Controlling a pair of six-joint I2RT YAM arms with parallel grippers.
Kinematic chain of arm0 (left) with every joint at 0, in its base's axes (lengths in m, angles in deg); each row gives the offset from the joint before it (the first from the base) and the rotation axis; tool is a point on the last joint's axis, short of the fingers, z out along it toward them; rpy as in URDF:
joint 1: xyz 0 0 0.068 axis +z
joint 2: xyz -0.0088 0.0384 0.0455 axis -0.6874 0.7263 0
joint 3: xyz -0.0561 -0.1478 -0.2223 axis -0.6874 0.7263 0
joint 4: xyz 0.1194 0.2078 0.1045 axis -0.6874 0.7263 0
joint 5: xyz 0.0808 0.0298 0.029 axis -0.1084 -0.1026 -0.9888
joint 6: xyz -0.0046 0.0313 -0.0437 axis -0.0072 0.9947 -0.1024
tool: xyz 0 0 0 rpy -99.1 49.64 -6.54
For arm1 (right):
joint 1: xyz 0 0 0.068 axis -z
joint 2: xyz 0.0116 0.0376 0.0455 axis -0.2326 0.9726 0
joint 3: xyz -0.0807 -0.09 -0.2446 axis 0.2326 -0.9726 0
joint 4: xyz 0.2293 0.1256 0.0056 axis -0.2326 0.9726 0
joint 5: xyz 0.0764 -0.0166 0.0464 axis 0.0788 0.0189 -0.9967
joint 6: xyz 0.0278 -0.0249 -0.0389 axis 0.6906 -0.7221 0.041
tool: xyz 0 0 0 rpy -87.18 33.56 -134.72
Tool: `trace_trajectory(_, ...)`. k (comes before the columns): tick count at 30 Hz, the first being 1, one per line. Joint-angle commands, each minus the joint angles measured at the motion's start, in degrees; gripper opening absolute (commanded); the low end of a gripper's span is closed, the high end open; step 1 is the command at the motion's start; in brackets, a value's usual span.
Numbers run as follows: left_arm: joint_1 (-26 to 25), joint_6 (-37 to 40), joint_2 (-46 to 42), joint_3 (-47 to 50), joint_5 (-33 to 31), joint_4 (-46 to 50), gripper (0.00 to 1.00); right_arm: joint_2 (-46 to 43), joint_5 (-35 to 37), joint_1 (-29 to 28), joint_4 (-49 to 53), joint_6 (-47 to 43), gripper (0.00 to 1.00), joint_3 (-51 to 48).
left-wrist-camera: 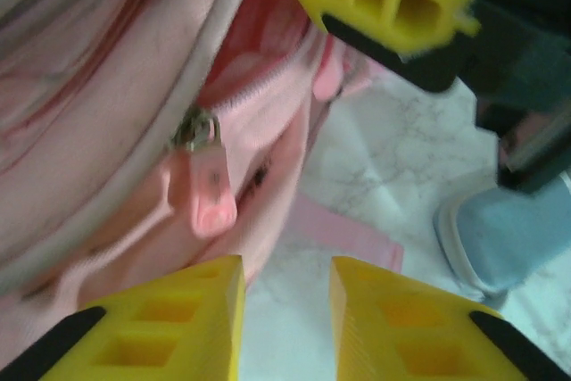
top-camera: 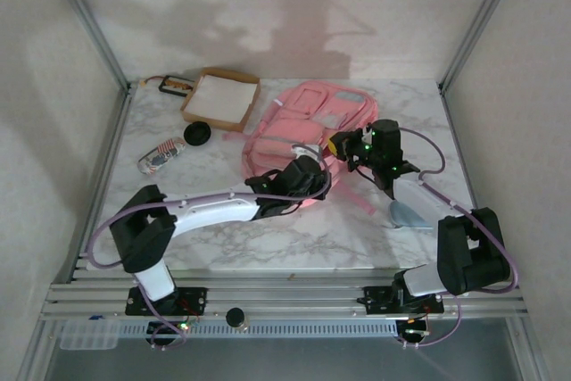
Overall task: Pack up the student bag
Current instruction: Unzip the student bag at the center of the table.
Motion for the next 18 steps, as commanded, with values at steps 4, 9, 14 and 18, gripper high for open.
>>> trace_trajectory(4, 0.9, -2.3, 4.8, -7.6, -8.3, 7.1, 0.35, -2.7, -2.7, -1.0, -7.1, 2.2, 0.00, 0.8)
trace_trajectory(9, 0.7, -6.3, 4.8, -10.2, -12.3, 14.2, 0.38, -2.6, -2.6, -0.9, -5.8, 2.0, 0.00, 1.4)
trace_trajectory(14, 0.8, -9.0, 1.9, -8.5, -9.9, 15.2, 0.40, -2.6, -3.1, -0.9, -5.7, 2.1, 0.00, 2.1)
trace_trajectory(18, 0.8, -10.4, 2.6, -11.0, -10.7, 18.9, 0.40, -2.8, -2.7, -0.9, -4.6, 1.2, 0.00, 2.8)
